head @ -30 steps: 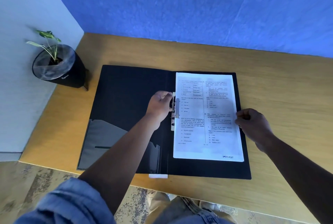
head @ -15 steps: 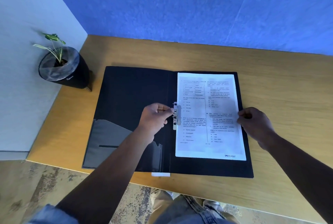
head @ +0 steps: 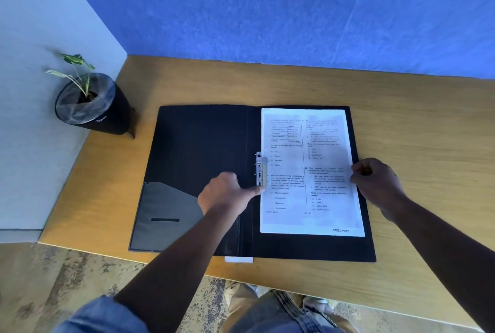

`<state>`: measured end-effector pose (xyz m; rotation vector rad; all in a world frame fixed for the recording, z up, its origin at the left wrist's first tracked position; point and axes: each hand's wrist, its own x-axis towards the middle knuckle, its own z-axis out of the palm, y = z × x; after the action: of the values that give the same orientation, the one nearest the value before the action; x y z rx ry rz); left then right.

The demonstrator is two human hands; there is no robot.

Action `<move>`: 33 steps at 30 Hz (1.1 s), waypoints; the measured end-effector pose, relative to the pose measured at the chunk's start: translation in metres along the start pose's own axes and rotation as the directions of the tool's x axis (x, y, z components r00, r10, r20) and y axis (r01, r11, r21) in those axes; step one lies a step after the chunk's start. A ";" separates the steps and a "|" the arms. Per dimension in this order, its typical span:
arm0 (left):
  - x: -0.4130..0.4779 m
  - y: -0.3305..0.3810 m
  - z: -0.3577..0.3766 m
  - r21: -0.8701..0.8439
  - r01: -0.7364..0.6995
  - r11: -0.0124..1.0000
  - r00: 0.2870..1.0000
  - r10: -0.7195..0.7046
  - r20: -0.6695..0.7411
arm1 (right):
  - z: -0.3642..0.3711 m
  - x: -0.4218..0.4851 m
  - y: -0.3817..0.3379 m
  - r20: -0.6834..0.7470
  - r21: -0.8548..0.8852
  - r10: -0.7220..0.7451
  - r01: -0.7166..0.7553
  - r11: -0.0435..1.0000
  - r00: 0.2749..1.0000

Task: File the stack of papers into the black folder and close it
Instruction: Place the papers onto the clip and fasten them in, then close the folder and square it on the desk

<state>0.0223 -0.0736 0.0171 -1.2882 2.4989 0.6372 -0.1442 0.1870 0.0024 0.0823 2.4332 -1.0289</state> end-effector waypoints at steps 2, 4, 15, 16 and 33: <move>-0.002 -0.001 0.003 0.003 -0.007 1.000 1.000 0.007 -0.025 | 0.000 0.000 0.000 -0.001 0.001 0.003 -0.003 1.000 1.000; -0.003 -0.003 0.007 -0.005 -0.014 1.000 0.999 0.014 -0.045 | 0.000 0.000 -0.001 -0.007 -0.001 0.005 -0.005 1.000 1.000; -0.004 -0.028 -0.007 -0.312 -0.096 0.945 0.993 0.068 -0.099 | -0.002 -0.008 -0.001 -0.024 0.024 -0.005 0.006 1.000 1.000; -0.003 -0.039 -0.014 -0.331 -0.123 0.936 0.985 0.073 -0.160 | -0.003 -0.013 0.000 -0.030 0.007 -0.023 0.024 1.000 0.999; 0.002 -0.171 -0.118 -0.663 0.151 0.734 0.938 -0.318 -0.138 | 0.020 -0.110 0.005 0.139 0.018 -0.181 0.180 0.983 0.974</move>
<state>0.1583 -0.2203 0.0741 -1.9914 2.2924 1.4406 -0.0379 0.1916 0.0381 -0.2071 2.3422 -1.0801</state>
